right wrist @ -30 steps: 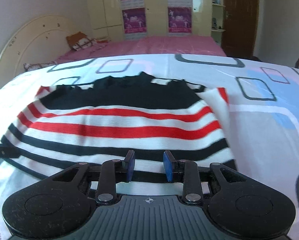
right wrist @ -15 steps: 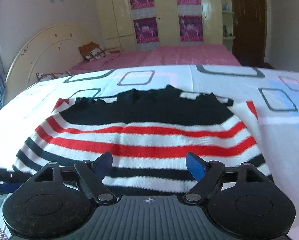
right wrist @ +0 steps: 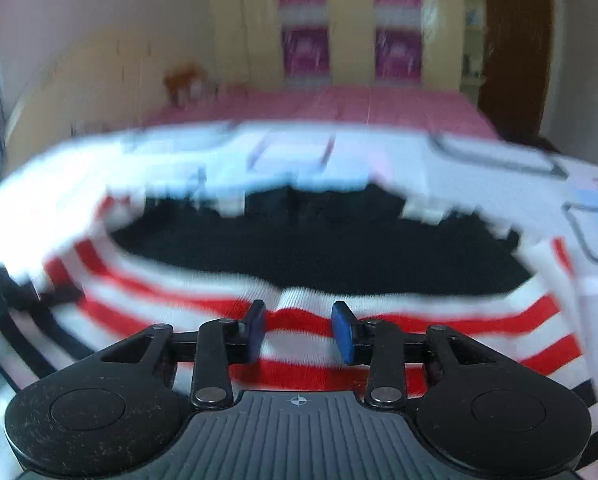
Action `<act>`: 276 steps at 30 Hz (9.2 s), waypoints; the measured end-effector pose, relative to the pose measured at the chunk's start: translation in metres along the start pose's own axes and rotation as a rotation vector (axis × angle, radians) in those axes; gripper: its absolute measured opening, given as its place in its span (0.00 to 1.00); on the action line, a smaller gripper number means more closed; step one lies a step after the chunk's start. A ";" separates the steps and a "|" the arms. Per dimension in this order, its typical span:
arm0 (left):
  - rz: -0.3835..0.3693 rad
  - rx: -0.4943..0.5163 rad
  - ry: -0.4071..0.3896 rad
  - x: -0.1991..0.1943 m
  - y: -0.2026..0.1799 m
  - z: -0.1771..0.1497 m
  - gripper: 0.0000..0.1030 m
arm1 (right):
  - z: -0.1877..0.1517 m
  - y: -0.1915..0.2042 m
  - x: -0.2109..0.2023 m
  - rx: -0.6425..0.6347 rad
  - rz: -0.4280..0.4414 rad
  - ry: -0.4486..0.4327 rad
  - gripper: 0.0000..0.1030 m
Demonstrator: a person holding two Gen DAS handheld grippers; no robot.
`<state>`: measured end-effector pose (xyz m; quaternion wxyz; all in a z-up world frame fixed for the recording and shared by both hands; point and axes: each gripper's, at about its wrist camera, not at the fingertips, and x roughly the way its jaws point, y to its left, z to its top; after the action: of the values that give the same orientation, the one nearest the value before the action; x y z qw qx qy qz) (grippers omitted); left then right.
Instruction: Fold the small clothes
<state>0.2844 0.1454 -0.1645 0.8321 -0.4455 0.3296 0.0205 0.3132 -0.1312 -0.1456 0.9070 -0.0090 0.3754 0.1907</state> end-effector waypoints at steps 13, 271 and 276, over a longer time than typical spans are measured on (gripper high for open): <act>-0.005 0.088 -0.092 -0.015 -0.024 0.001 0.19 | 0.002 0.000 0.000 0.015 -0.005 -0.004 0.36; -0.039 0.500 0.327 0.109 -0.178 -0.090 0.72 | -0.021 -0.246 -0.037 0.578 0.331 0.089 0.61; -0.029 0.517 0.315 0.104 -0.184 -0.090 0.62 | -0.026 -0.252 -0.035 0.648 0.397 0.105 0.39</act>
<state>0.3782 -0.0608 -0.1243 0.8567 -0.2215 0.4425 -0.1455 0.3622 -0.3809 -0.1727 0.7878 0.3413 0.4564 0.2334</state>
